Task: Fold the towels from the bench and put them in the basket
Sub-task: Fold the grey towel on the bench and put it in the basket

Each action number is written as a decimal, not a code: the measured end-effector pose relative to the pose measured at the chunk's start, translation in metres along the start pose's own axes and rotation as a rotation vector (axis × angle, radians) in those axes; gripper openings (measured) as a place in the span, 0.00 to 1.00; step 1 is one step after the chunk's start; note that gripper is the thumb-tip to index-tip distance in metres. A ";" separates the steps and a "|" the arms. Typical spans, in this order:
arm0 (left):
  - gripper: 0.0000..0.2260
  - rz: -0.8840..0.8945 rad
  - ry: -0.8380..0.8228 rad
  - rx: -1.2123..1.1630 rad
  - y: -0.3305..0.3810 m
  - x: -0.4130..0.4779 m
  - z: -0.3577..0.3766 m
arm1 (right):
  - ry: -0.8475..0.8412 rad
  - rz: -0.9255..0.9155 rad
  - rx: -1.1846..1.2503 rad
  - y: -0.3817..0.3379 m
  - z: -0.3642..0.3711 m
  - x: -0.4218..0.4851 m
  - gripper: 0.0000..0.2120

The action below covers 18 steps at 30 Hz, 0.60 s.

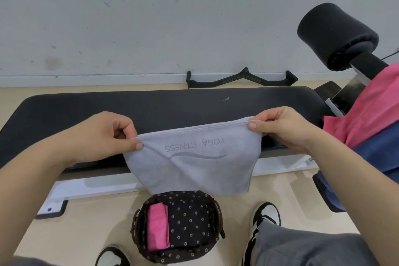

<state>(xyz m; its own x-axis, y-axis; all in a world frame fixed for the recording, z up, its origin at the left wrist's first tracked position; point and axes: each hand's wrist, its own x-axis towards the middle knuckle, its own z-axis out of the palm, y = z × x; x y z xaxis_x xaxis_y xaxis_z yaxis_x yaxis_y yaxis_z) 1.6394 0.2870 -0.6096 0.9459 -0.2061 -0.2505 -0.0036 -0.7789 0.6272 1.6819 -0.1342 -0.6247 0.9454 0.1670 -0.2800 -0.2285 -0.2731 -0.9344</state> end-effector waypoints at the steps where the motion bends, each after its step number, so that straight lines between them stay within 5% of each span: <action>1: 0.07 0.005 0.029 -0.004 0.000 0.000 0.000 | -0.003 -0.003 -0.006 0.001 0.000 -0.001 0.14; 5: 0.04 0.028 0.080 -0.066 0.003 0.000 -0.003 | 0.055 -0.074 -0.139 -0.004 0.002 -0.003 0.04; 9: 0.08 0.033 0.104 -0.070 0.005 -0.007 -0.008 | 0.068 -0.121 -0.356 -0.019 0.003 -0.012 0.15; 13: 0.07 0.024 0.182 0.047 0.009 -0.018 -0.014 | 0.058 -0.141 -0.464 -0.033 0.007 -0.026 0.02; 18: 0.06 0.019 0.271 0.146 0.021 -0.045 -0.020 | 0.170 -0.302 -0.497 -0.041 0.017 -0.049 0.04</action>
<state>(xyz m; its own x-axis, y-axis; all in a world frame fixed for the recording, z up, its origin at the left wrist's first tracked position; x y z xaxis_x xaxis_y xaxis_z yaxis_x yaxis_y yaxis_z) 1.6029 0.2922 -0.5703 0.9972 -0.0715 -0.0211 -0.0506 -0.8573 0.5123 1.6413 -0.1147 -0.5770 0.9847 0.1641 0.0590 0.1534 -0.6541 -0.7407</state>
